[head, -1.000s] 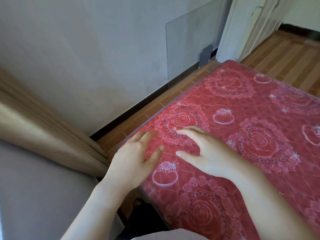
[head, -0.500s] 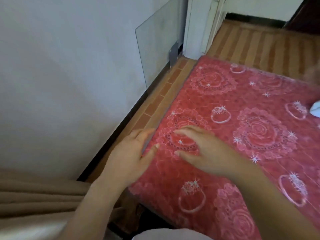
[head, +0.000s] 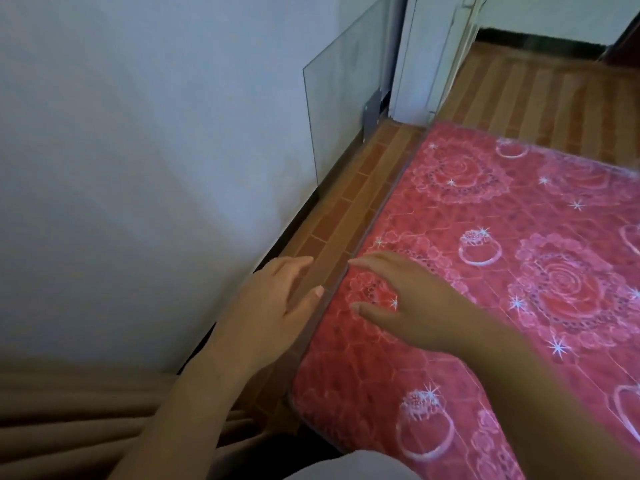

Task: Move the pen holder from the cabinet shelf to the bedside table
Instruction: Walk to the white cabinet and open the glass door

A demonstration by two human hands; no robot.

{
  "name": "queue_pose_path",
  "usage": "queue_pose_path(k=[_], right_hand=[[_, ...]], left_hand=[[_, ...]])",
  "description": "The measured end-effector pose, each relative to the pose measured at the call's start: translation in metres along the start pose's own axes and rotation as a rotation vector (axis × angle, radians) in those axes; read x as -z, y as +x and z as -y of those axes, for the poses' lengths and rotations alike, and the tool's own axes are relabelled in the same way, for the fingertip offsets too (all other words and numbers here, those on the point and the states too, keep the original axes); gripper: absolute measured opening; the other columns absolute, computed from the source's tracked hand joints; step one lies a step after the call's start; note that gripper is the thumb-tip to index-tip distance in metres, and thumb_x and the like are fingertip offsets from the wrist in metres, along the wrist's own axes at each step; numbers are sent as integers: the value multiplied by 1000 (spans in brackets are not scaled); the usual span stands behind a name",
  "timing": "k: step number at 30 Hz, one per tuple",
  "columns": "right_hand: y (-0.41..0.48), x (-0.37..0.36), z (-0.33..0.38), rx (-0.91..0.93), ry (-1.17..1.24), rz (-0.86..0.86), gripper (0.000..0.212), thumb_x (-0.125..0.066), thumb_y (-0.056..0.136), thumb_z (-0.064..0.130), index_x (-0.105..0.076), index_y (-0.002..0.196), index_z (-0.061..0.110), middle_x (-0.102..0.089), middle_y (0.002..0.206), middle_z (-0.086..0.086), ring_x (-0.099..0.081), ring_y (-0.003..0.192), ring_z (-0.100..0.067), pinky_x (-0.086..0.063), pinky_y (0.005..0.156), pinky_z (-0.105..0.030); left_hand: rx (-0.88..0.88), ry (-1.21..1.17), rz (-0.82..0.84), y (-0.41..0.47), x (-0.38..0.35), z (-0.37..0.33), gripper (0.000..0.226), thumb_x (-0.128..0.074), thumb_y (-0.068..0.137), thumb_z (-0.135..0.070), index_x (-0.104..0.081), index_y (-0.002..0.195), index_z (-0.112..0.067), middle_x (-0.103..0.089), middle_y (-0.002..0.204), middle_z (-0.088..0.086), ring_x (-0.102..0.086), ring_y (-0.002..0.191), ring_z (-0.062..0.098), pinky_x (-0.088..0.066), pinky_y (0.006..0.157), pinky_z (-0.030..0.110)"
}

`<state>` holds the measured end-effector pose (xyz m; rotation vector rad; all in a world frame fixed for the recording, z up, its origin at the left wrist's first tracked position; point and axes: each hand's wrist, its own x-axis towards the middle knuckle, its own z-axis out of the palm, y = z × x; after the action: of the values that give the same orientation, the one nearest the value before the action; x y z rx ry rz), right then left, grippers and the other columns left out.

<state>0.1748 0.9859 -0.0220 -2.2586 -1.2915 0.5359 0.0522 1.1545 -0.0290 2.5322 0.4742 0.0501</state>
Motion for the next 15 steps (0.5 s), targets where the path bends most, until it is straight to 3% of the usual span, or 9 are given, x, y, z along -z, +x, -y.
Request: queue_pose_path(k=[4,8,15], right_hand=[[26,-3,4,5,-9,-3,60,-54,85,47,-33,138,29,-33,144,8,-33,128,-6,-23,98,-16],[55,-3,10,-42,-6,-6,60,-55,84,47,-33,138,31,-33,144,9,-33,127,-5,-24,98,-17],[141,-24,47,-193,-37,-134,60,-57,84,46,-35,137,29,-37,142,6,-39,125,-10,-28,97,-19]], left_hand=[[-4,14,-14,11,14,19,50,-39,88,-52,-38,134,-33,-42,137,-12,-42,122,6,-39,100,30],[-30,12,-18,40,31,48,51,-38,88,-53,-36,135,-33,-41,138,-12,-41,122,5,-35,96,24],[-156,28,123,117,66,120,53,-37,87,-56,-32,135,-36,-39,141,-11,-40,124,7,-34,96,24]])
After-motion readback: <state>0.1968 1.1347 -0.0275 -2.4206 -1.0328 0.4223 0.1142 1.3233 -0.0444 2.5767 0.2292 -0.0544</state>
